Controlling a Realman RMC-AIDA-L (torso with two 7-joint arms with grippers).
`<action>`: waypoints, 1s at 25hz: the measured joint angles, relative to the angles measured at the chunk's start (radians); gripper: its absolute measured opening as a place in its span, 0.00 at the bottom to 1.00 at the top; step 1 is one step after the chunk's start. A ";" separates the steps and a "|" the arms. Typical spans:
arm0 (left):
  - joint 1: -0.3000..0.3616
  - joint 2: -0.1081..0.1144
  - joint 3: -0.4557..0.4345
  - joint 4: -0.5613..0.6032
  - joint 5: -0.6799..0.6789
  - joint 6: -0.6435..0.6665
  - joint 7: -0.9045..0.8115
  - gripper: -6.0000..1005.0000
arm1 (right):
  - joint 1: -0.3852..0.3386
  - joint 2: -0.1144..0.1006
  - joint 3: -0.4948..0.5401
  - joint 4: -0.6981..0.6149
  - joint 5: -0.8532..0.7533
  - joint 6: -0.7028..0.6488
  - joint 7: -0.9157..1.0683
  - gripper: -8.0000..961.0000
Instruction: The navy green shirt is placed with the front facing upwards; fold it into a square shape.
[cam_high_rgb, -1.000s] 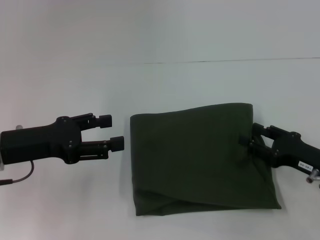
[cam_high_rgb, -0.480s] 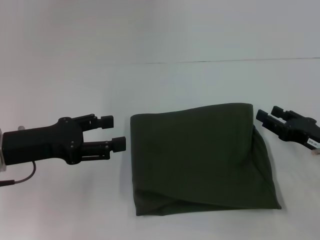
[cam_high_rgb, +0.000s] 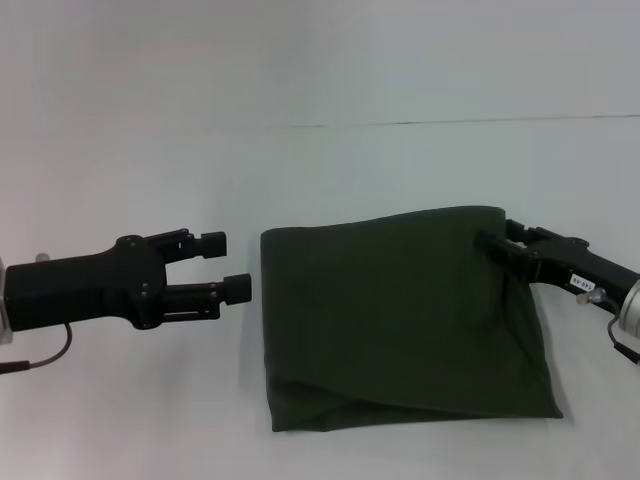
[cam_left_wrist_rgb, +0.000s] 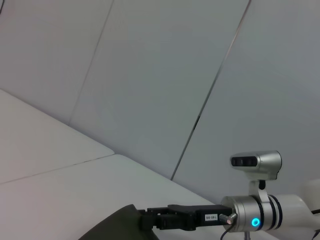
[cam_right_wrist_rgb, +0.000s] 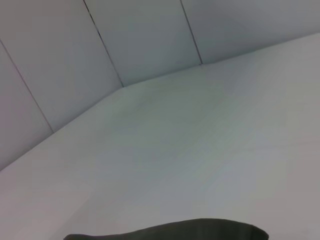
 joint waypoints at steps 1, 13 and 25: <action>0.000 0.000 0.000 0.000 0.000 -0.003 0.000 0.87 | 0.001 0.000 0.000 0.001 0.000 0.001 0.000 0.58; -0.001 0.000 0.000 -0.011 0.000 -0.018 0.006 0.87 | 0.002 -0.002 -0.002 -0.008 0.005 0.005 -0.006 0.25; -0.003 0.000 0.000 -0.011 0.000 -0.020 0.006 0.87 | 0.008 -0.002 0.011 -0.046 0.009 0.003 -0.002 0.03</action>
